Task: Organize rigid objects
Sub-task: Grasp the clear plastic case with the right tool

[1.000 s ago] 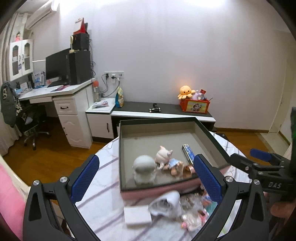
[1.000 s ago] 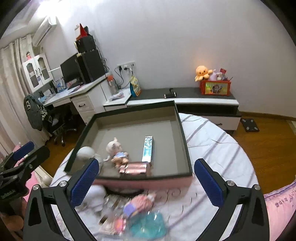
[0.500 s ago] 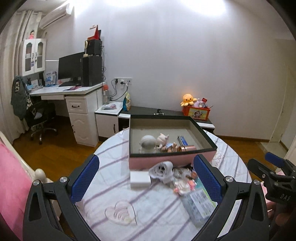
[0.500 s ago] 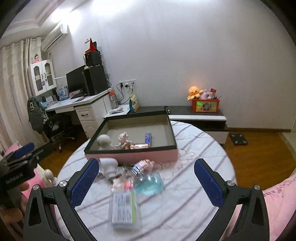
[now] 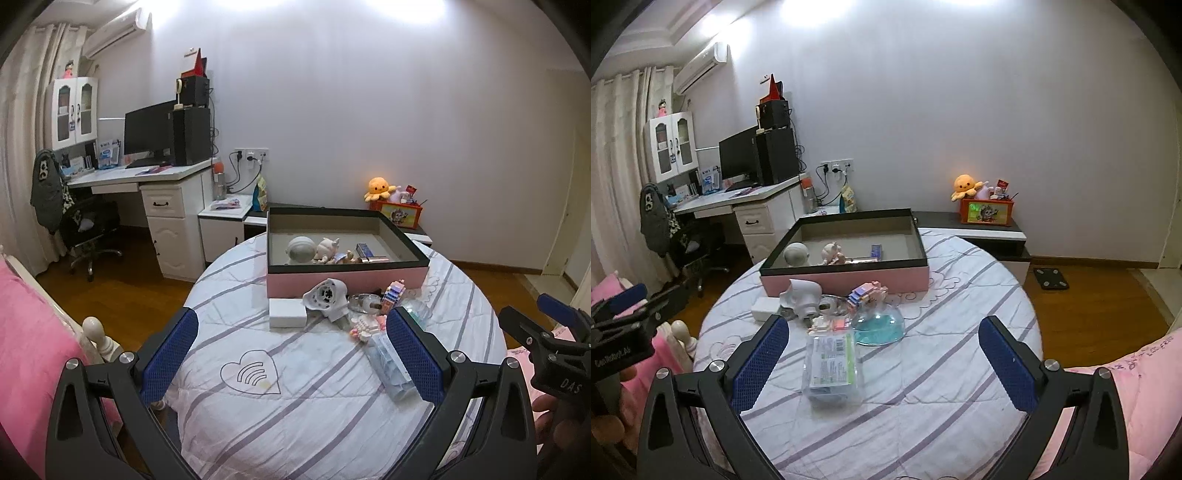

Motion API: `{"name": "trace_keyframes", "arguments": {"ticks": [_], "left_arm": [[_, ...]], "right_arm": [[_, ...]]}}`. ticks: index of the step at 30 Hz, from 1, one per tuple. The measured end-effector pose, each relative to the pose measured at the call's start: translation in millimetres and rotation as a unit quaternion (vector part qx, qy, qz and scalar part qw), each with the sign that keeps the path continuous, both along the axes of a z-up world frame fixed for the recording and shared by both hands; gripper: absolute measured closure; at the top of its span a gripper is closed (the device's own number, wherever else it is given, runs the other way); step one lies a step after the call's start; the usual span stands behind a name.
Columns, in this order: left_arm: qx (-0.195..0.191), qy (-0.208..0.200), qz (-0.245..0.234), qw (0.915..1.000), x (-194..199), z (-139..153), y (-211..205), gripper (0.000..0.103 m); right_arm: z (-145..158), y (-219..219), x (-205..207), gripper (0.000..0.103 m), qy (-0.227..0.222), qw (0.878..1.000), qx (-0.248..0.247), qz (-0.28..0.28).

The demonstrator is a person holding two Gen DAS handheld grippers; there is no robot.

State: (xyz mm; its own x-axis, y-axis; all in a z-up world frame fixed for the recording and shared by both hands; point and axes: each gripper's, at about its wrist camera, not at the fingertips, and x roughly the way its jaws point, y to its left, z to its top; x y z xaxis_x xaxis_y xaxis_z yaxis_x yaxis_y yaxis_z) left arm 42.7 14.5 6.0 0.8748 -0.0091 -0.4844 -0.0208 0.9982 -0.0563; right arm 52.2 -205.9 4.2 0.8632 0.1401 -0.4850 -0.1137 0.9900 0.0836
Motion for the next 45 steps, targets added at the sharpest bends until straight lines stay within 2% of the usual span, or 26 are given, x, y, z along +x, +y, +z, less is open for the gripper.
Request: {"name": "trace_keyframes", "arguments": {"ticks": [16,23,33,40,45], "left_arm": [[-0.012,0.004,-0.003,0.9999,-1,-3,1,0.0],[-0.017,0.013,-0.002,0.9998,3,-9,2,0.0],[-0.019,0.05,-0.001,0.9986,17,-39,2,0.0],[-0.036,0.089,0.005,0.9954,33,-68,8,0.0],[-0.035,0.105,0.005,0.9939,41,-81,8,0.0]], "right_arm": [[-1,4,0,0.0,0.006,1.0,-0.003,0.004],[-11,0,6,0.0,0.02,1.0,-0.002,0.004],[-48,10,28,0.0,0.076,0.997,-0.002,0.028],[-76,27,47,0.0,0.12,0.991,0.001,0.053],[-93,39,61,0.0,0.145,0.987,-0.002,0.065]]}}
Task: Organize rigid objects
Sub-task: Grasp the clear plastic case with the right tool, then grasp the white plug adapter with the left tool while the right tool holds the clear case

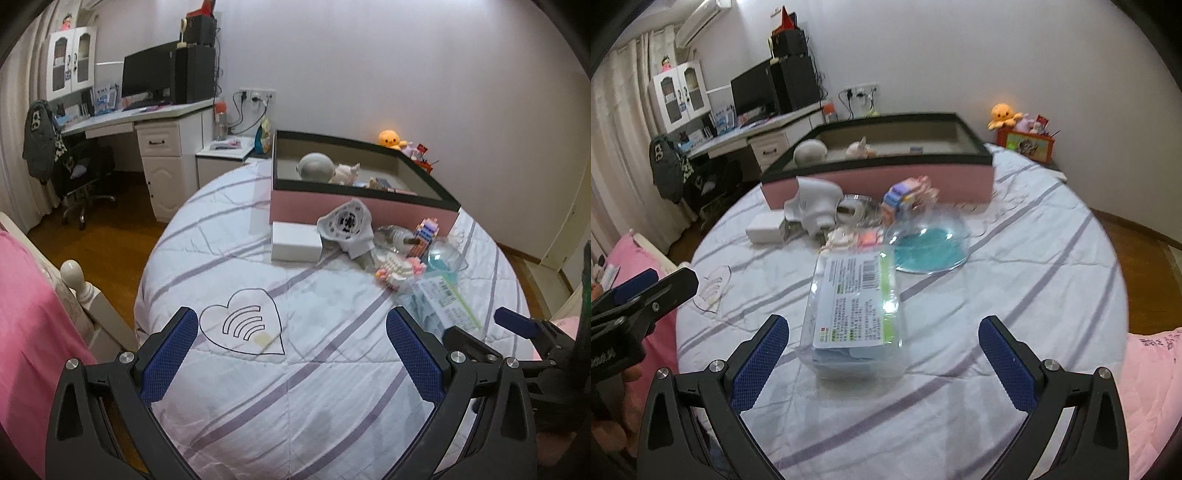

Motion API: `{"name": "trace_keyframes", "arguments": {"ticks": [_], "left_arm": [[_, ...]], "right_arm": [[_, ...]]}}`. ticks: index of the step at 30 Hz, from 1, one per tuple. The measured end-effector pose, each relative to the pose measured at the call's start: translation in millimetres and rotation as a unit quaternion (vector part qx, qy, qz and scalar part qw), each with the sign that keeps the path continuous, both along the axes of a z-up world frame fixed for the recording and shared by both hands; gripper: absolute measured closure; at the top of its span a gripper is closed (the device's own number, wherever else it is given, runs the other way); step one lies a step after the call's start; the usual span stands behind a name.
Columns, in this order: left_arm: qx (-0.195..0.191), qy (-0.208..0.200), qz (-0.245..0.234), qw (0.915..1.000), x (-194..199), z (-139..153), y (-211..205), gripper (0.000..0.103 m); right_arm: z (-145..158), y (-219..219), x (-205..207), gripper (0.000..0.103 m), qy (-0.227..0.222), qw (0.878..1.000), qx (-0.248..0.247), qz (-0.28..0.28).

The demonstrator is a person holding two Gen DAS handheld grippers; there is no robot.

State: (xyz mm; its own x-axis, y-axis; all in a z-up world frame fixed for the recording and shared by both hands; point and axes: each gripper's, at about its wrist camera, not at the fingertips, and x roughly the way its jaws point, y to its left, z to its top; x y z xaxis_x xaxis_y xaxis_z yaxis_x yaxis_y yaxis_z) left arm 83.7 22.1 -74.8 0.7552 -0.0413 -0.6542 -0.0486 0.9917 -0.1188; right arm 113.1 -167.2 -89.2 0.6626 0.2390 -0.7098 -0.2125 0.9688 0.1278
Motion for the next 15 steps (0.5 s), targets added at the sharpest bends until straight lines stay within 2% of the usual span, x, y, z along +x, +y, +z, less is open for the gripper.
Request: {"name": "trace_keyframes", "arguments": {"ticks": [7,8,9,10,11,15], "left_arm": [[-0.002,0.017,0.004,0.9998,9,-14,3,0.0],[-0.001,0.02,0.003,0.9998,11,-16,2,0.0],[0.0,0.022,0.002,0.9998,12,-17,2,0.0],[0.002,0.024,0.002,0.9997,13,-19,1,0.0],[0.003,0.026,0.001,0.9997,15,-20,1,0.0],[0.001,0.032,0.0,0.9995,19,-25,0,0.0]], "right_arm": [[-16,14,18,0.002,0.011,1.0,-0.016,0.018],[-19,15,20,0.012,0.012,1.0,-0.019,0.018],[-22,15,22,0.028,0.015,1.0,-0.02,0.02],[-22,14,21,0.035,0.012,1.0,-0.017,0.022],[-21,13,20,0.039,0.008,1.0,-0.017,0.022],[-20,10,16,0.04,0.004,0.999,-0.018,0.031]]}}
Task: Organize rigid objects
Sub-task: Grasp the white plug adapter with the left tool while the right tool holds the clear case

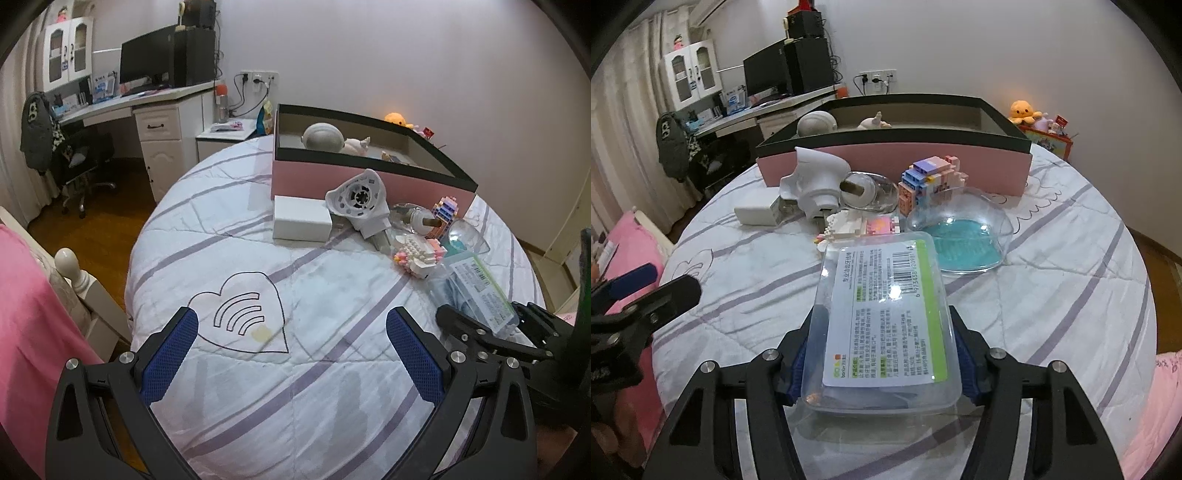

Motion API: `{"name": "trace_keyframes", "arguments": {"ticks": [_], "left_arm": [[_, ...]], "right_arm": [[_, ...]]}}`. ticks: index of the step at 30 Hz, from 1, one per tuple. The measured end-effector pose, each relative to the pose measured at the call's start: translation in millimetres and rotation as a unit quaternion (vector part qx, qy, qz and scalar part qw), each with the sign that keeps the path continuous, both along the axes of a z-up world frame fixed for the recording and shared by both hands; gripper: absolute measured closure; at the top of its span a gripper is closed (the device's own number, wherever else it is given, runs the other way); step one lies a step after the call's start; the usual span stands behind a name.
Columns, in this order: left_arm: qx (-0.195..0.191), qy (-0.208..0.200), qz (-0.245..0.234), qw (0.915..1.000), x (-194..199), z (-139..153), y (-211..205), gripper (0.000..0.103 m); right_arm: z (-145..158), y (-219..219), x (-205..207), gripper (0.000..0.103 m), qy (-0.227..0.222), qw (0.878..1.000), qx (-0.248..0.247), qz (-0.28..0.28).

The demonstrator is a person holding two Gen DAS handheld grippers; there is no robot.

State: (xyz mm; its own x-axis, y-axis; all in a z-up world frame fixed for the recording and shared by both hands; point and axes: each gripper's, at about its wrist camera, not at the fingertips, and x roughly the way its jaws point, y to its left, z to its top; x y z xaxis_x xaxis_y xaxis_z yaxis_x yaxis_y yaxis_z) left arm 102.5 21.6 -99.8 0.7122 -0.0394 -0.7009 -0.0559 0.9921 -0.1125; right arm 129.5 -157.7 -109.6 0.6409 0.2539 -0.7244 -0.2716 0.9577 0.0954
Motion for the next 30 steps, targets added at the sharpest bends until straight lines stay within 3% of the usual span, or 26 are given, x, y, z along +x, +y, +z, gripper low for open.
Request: {"name": "trace_keyframes", "arguments": {"ticks": [8,19,23,24,27,28,30], "left_arm": [[0.015,0.006,0.001,0.9999,27,-5,-6,0.0],[0.061,0.043,0.01,0.9972,109,-15,-8,0.0],[0.044,0.068,0.006,0.9967,133,-22,-6,0.001],[0.041,0.07,0.004,0.9967,135,-22,-6,0.002],[0.026,0.062,-0.01,0.9976,135,-22,-5,0.022],[0.028,0.057,-0.016,0.9979,132,-20,-6,0.035],[0.024,0.051,-0.022,0.9981,127,-20,-7,0.035]], "right_arm": [[11,-22,0,0.039,-0.01,1.0,0.023,-0.009],[14,-35,10,0.039,-0.014,0.999,0.045,-0.009],[19,-38,17,0.039,-0.018,0.999,0.05,-0.012],[20,-39,19,0.039,-0.019,0.998,0.051,-0.013],[26,-42,22,0.039,-0.026,0.998,0.055,-0.018],[27,-42,22,0.039,-0.028,0.998,0.055,-0.018],[30,-43,21,0.039,-0.033,0.998,0.056,-0.018]]}}
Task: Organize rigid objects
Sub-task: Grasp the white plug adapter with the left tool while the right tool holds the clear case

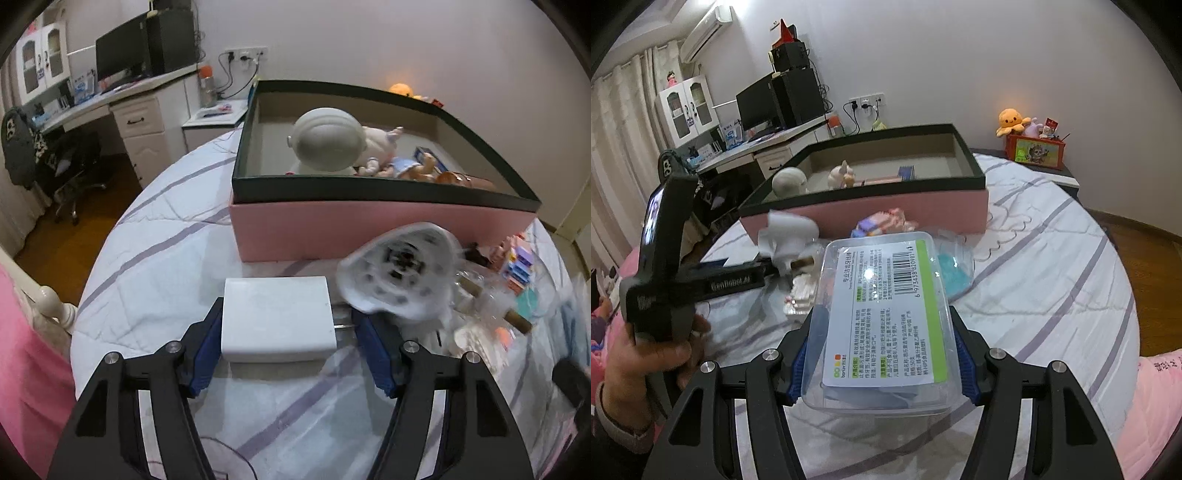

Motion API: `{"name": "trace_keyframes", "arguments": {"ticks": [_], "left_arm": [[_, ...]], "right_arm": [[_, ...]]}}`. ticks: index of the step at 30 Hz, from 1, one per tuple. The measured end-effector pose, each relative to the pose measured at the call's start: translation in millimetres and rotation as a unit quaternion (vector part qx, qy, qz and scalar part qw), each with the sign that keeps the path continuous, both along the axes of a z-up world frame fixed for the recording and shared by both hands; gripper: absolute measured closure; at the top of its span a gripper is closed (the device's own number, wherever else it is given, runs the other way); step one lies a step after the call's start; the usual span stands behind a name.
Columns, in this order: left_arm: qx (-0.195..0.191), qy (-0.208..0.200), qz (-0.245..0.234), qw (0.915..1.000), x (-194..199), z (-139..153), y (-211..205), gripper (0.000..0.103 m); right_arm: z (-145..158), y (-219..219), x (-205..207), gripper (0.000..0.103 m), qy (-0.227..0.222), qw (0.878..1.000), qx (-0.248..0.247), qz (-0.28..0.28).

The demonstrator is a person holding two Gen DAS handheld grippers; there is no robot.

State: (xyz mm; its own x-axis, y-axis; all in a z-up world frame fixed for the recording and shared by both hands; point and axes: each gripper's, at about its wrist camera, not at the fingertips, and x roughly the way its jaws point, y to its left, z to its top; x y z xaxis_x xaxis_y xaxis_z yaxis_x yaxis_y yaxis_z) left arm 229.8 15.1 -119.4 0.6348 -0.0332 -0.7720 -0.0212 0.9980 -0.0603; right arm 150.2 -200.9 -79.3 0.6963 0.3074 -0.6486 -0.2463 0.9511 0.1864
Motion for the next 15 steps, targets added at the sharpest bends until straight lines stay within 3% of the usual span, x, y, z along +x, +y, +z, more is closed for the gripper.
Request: {"name": "trace_keyframes", "arguments": {"ticks": [4,15], "left_arm": [[-0.024,-0.012,-0.009,0.9996,-15,6,3,0.035],[-0.024,-0.052,-0.015,0.9982,-54,34,10,0.035]], "right_arm": [[7,1,-3,0.039,-0.007,1.0,-0.001,0.001],[34,4,-4,0.039,-0.037,0.999,-0.003,0.013]]}}
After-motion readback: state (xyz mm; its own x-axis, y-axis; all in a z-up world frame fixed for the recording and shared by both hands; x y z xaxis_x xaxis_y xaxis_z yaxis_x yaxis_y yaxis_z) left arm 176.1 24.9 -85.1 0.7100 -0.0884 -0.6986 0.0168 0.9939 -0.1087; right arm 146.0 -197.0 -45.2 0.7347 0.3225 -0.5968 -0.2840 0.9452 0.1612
